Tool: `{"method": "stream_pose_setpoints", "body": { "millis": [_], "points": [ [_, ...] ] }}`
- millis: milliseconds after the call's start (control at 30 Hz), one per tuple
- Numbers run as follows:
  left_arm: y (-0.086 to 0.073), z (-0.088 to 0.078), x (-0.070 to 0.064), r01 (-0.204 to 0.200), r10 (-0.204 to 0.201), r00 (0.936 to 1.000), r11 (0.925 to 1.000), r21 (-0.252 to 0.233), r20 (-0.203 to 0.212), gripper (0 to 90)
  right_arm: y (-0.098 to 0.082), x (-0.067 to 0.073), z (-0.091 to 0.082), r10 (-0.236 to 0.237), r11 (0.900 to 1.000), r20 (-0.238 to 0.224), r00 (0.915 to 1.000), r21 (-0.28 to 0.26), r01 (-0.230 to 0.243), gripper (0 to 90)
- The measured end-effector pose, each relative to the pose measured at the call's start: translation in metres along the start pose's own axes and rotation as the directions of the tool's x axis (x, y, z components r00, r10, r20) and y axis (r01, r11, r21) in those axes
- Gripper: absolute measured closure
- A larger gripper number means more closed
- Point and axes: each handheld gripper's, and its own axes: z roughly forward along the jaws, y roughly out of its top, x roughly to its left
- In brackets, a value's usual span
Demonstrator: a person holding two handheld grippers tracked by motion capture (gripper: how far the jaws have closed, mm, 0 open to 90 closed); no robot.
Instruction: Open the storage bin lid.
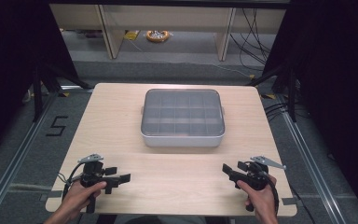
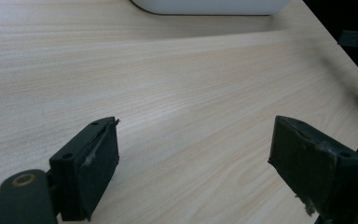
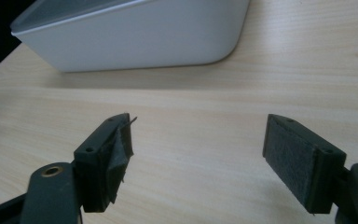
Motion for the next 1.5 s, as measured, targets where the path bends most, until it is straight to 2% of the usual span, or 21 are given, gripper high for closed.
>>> {"method": "stream_pose_setpoints", "body": {
  "millis": [167,200,233,267,300,467,533,733,767,800,867,900,933,967,1100,1167,1267,1300,1367,1400,1500],
  "points": [
    [0.016,0.000,0.006,0.009,-0.009,0.9999,0.9998,-0.020,-0.005,14.9,0.015,-0.005,0.004,0.020,1.000,-0.017,0.9997,-0.009,-0.020,27.0],
    [0.020,0.001,0.007,0.022,-0.022,0.9998,0.9994,-0.028,0.002,15.1,0.020,-0.002,0.003,0.061,0.998,-0.013,0.9980,-0.003,-0.061,27.8],
    [0.023,0.001,0.008,0.029,-0.029,0.9996,0.9992,-0.027,0.002,15.2,0.026,-0.007,0.005,0.016,1.000,-0.009,0.9998,-0.017,-0.017,28.2],
    [0.026,0.002,0.010,0.043,-0.042,0.9990,0.9986,-0.032,0.014,15.4,0.030,-0.009,0.006,0.008,1.000,-0.004,1.0000,-0.029,-0.009,28.7],
    [0.028,0.002,0.011,0.056,-0.055,0.9983,0.9981,-0.027,0.020,15.8,0.035,-0.007,0.005,0.055,0.998,-0.006,0.9985,-0.027,-0.055,29.4],
    [0.043,0.005,0.019,0.064,-0.064,0.9977,0.9975,-0.027,0.020,17.0,0.058,-0.020,0.013,0.055,0.996,-0.013,0.9984,-0.077,-0.056,31.9],
    [0.049,0.008,0.020,0.074,-0.073,0.9973,0.9964,-0.043,0.006,17.9,0.071,-0.015,0.016,0.109,0.992,-0.035,0.9935,-0.055,-0.110,34.1],
    [0.070,0.013,0.024,0.083,-0.083,0.9965,0.9949,-0.057,0.008,19.5,0.090,-0.017,0.026,0.148,0.988,-0.037,0.9882,-0.042,-0.150,35.5],
    [0.074,0.013,0.025,0.085,-0.085,0.9963,0.9950,-0.052,0.009,19.5,0.093,-0.017,0.027,0.172,0.984,-0.058,0.9834,-0.034,-0.174,35.5],
    [0.076,0.014,0.025,0.086,-0.086,0.9963,0.9947,-0.055,0.008,19.7,0.098,-0.023,0.035,0.106,0.992,-0.051,0.9931,-0.059,-0.109,35.9],
    [0.081,0.014,0.025,0.080,-0.080,0.9968,0.9956,-0.049,0.005,19.8,0.100,-0.024,0.037,0.104,0.993,-0.043,0.9937,-0.055,-0.106,36.2],
    [0.083,0.015,0.025,0.088,-0.089,0.9960,0.9940,-0.065,-0.006,20.1,0.103,-0.029,0.044,0.072,0.995,-0.046,0.9963,-0.063,-0.075,36.5],
    [0.086,0.015,0.026,0.091,-0.092,0.9958,0.9941,-0.058,-0.006,20.1,0.103,-0.029,0.044,0.072,0.995,-0.046,0.9963,-0.063,-0.075,36.5],
    [0.088,0.017,0.027,0.088,-0.089,0.9960,0.9941,-0.063,-0.009,20.6,0.106,-0.026,0.046,0.126,0.991,-0.039,0.9912,-0.040,-0.128,36.7],
    [0.100,0.022,0.030,0.094,-0.096,0.9953,0.9934,-0.066,-0.017,20.9,0.111,-0.027,0.050,0.136,0.989,-0.057,0.9890,-0.046,-0.139,37.4],
    [0.104,0.024,0.031,0.100,-0.101,0.9947,0.9930,-0.063,-0.016,21.2,0.115,-0.029,0.053,0.105,0.993,-0.051,0.9931,-0.053,-0.108,37.8],
    [0.108,0.027,0.030,0.095,-0.097,0.9950,0.9928,-0.073,-0.025,21.2,0.120,-0.030,0.056,0.107,0.993,-0.056,0.9927,-0.051,-0.109,38.5],
    [0.110,0.028,0.031,0.088,-0.090,0.9955,0.9940,-0.064,-0.029,21.2,0.121,-0.028,0.056,0.130,0.990,-0.044,0.9905,-0.042,-0.132,38.7],
    [0.114,0.030,0.032,0.092,-0.095,0.9948,0.9932,-0.071,-0.036,21.3,0.124,-0.033,0.059,0.082,0.995,-0.030,0.9962,-0.054,-0.084,39.0],
    [0.116,0.031,0.032,0.090,-0.092,0.9951,0.9935,-0.070,-0.036,21.3,0.126,-0.029,0.059,0.148,0.988,-0.038,0.9883,-0.036,-0.149,39.0],
    [0.122,0.036,0.033,0.098,-0.101,0.9940,0.9920,-0.080,-0.040,21.5,0.130,-0.032,0.064,0.105,0.993,-0.041,0.9936,-0.047,-0.107,39.2]
  ]
}}
